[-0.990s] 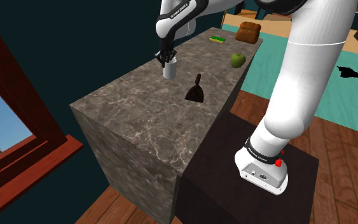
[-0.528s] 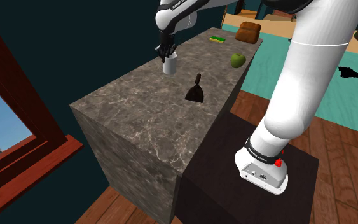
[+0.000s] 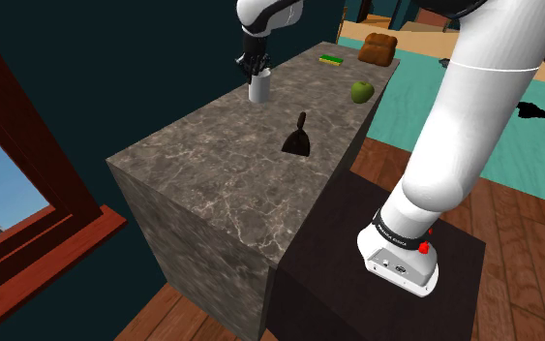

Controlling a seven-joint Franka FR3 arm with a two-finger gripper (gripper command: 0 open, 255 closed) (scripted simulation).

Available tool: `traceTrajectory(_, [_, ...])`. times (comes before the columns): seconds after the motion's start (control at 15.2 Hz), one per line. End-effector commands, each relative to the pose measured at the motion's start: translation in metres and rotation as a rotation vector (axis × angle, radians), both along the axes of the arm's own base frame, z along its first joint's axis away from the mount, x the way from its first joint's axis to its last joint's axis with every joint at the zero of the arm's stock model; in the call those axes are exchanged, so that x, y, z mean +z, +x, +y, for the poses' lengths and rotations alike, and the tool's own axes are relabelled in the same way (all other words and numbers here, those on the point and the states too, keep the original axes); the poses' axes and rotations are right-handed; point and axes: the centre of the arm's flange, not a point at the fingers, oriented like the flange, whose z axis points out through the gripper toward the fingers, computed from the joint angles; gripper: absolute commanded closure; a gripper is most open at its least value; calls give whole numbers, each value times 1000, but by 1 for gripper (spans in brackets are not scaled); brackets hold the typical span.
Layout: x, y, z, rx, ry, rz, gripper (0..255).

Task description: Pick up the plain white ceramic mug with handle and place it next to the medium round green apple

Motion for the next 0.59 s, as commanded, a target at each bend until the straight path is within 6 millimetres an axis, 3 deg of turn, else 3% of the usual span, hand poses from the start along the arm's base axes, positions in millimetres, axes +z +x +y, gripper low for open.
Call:
traceTrajectory(0.0, [10, 0, 1, 0, 0, 0, 255])
traceTrajectory(0.53, [52, 0, 1, 0, 0, 0, 255])
